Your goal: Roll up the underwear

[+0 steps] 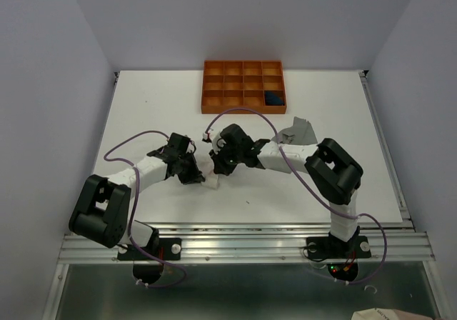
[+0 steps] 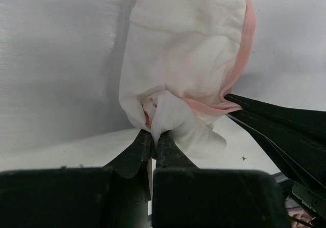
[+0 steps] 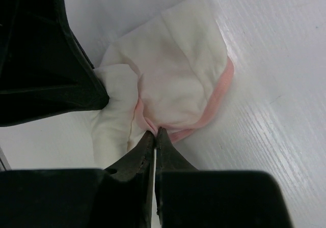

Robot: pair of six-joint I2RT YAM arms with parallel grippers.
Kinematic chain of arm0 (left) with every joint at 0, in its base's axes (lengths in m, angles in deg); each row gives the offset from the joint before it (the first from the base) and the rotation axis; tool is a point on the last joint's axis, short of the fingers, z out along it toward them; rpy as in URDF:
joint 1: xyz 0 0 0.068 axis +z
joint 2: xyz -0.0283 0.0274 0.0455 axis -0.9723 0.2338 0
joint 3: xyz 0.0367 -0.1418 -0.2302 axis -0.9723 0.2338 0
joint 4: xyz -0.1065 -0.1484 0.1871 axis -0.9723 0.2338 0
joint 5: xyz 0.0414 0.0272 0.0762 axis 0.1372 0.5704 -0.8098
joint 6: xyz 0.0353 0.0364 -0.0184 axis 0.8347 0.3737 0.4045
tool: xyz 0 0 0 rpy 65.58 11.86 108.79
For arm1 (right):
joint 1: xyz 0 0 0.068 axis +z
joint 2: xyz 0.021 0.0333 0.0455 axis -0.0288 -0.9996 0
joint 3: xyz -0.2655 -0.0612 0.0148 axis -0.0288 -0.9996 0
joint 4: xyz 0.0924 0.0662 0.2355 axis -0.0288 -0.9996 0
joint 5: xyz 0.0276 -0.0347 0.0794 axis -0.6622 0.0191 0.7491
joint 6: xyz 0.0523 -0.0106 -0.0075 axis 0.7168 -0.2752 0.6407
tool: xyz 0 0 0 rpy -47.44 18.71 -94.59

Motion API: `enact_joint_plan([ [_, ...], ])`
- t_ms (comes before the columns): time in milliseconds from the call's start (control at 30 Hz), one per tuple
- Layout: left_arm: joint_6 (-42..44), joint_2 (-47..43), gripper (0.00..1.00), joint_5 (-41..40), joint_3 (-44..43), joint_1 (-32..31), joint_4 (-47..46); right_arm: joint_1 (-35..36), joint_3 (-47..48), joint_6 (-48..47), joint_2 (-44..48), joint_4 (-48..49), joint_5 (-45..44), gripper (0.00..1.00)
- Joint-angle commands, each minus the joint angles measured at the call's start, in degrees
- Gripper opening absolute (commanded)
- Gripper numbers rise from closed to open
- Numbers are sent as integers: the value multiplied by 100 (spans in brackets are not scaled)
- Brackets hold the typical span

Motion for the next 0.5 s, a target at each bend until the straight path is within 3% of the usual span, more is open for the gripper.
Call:
enact_joint_plan([
  [0,244,162,0,-449,8,48,474,89,394,97,33,286,75,1],
  [267,244,171,0,-475,-19,49,518,141,789,834,-520,270,-670,1],
  [467,191,118,0,-546,-71,66,579,141,887,1081,-890,-12,-646,5],
])
